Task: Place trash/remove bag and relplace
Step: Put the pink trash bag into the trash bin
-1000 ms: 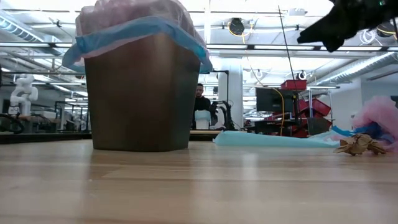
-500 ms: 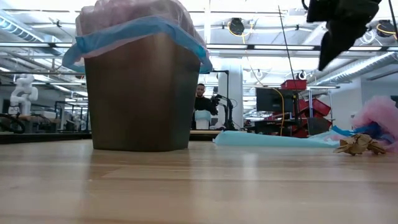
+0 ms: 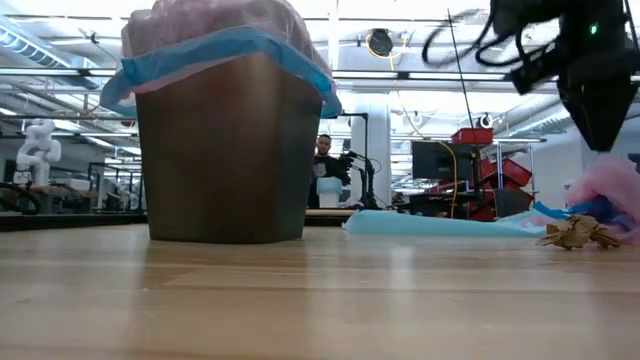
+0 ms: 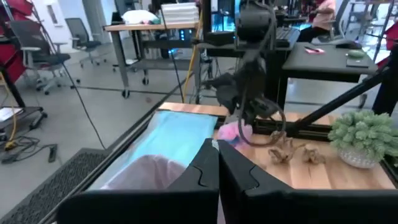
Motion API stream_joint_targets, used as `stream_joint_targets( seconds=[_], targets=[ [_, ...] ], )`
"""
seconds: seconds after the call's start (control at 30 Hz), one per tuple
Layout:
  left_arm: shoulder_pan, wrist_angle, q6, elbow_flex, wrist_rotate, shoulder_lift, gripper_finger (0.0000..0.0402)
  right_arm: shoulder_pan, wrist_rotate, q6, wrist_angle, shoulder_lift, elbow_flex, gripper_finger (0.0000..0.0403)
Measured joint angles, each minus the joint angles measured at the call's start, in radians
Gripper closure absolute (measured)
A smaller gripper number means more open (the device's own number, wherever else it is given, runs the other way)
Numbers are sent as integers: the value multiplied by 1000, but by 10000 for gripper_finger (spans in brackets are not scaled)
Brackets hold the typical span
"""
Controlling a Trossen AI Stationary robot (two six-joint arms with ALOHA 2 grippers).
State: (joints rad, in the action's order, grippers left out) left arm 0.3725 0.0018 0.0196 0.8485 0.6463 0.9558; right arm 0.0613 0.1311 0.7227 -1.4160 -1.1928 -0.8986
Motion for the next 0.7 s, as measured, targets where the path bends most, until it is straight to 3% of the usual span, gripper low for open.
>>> stream_joint_targets(
  seconds=[0.2, 0.33, 0.7],
  targets=[
    [-1, -2, -18, -53, 1, -64, 402, 0, -32, 50, 89, -78, 112, 142],
    [0, -17, -58, -56, 0, -71, 402, 0, -32, 59, 208, -151, 116, 145],
    [0, -32, -112, -56, -1, -70, 402, -36, -77, 169, 365, -372, 244, 180]
  ],
)
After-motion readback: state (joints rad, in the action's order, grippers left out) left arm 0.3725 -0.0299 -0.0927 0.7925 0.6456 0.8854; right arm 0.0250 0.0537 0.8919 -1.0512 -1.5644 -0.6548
